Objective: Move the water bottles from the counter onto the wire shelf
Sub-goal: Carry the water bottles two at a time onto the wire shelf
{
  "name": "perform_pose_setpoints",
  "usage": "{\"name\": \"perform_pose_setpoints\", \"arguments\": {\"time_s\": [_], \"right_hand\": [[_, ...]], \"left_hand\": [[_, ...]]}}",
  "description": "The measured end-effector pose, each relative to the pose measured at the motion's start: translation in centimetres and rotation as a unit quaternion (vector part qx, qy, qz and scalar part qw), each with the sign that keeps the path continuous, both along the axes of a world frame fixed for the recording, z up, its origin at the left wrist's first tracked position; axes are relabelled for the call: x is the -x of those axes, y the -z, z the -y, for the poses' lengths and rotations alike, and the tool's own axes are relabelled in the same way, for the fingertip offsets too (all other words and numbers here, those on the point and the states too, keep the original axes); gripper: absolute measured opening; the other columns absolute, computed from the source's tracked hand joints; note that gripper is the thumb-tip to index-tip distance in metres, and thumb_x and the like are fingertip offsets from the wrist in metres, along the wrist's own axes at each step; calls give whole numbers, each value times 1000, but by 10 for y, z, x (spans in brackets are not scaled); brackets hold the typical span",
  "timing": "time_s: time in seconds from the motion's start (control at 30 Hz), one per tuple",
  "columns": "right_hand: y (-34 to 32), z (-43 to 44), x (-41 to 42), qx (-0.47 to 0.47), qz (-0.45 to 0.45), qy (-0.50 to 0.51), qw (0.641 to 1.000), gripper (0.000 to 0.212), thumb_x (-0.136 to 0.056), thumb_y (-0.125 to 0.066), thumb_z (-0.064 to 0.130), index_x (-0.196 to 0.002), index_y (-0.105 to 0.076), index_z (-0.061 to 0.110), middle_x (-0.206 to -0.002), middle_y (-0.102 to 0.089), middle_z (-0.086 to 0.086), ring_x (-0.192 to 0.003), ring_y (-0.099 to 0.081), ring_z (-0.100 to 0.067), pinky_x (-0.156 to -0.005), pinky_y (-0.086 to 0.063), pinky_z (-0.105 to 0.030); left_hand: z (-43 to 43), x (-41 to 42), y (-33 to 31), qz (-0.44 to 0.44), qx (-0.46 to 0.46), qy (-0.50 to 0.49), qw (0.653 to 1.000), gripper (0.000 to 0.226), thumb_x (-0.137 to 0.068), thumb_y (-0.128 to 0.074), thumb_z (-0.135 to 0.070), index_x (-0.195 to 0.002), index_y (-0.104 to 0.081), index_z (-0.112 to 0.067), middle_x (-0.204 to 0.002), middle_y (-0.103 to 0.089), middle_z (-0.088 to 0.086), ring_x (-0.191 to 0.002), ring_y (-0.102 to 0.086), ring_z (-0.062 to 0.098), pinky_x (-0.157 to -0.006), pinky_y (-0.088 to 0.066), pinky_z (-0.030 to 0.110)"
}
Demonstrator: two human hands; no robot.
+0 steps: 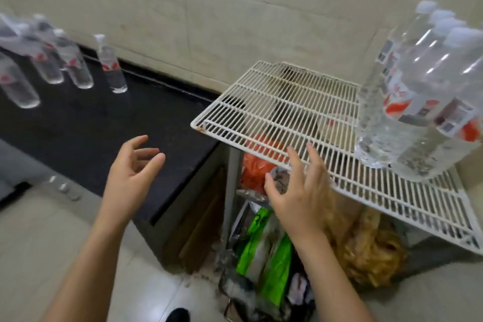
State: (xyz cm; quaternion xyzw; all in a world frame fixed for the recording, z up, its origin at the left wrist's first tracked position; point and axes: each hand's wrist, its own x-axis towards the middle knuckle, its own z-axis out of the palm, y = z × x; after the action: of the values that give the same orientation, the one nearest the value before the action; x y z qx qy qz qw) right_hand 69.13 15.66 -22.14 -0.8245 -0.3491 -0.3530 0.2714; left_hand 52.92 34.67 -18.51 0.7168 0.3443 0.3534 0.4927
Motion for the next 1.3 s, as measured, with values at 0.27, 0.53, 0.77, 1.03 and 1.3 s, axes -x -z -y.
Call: {"name": "perform_pose_setpoints", "arguments": {"time_s": [0.27, 0.53, 0.77, 1.03, 1.3], "right_hand": [[20, -95, 62, 105, 1, -105, 989, 56, -77, -55, 40, -124, -44, 12, -129, -44, -18, -119, -39, -28, -91, -47, -47], [42, -251, 212, 264, -17, -216, 940, 66, -56, -82, 42, -112, -61, 14, -119, -60, -23, -108, -61, -37, -80, -52, -50], [64, -340, 316, 267, 4, -315, 911, 64, -55, -81, 45, -110, -61, 18, -121, -59, -23, -116, -38, -29, -80, -51, -49], [103, -396, 364, 326, -17, -360, 874, 55, -56, -81, 40, -102, -67, 13, -115, -61, -27, -106, -61, -40, -80, -51, -51], [111, -523, 389, 350, -50, -376, 857, 53, -54, -71, 45, -97, -69, 15, -112, -64, -27, -100, -65, -39, -74, -52, -51]], "left_hand": [[-65, 107, 33, -2, 71, -118, 991, 40, -89, -54, -14, -127, -44, -8, -103, -57, 10, -93, -56, 26, -76, -43, 35], [-143, 274, 58, -185, -43, -173, 966, 50, -87, -58, -27, -132, -45, -11, -137, -50, 8, -128, -42, 25, -104, -33, 36], [-199, 382, 88, -286, -46, -232, 929, 53, -87, -54, -36, -134, -42, -16, -145, -41, 4, -135, -30, 25, -108, -26, 37], [-224, 439, 122, -352, 17, -273, 895, 56, -90, -46, -42, -140, -32, -21, -151, -28, 1, -140, -19, 22, -110, -21, 38], [-321, 485, 119, -333, 55, -361, 869, 56, -89, -49, -41, -139, -34, -20, -150, -32, 2, -138, -24, 25, -110, -21, 41]]}}
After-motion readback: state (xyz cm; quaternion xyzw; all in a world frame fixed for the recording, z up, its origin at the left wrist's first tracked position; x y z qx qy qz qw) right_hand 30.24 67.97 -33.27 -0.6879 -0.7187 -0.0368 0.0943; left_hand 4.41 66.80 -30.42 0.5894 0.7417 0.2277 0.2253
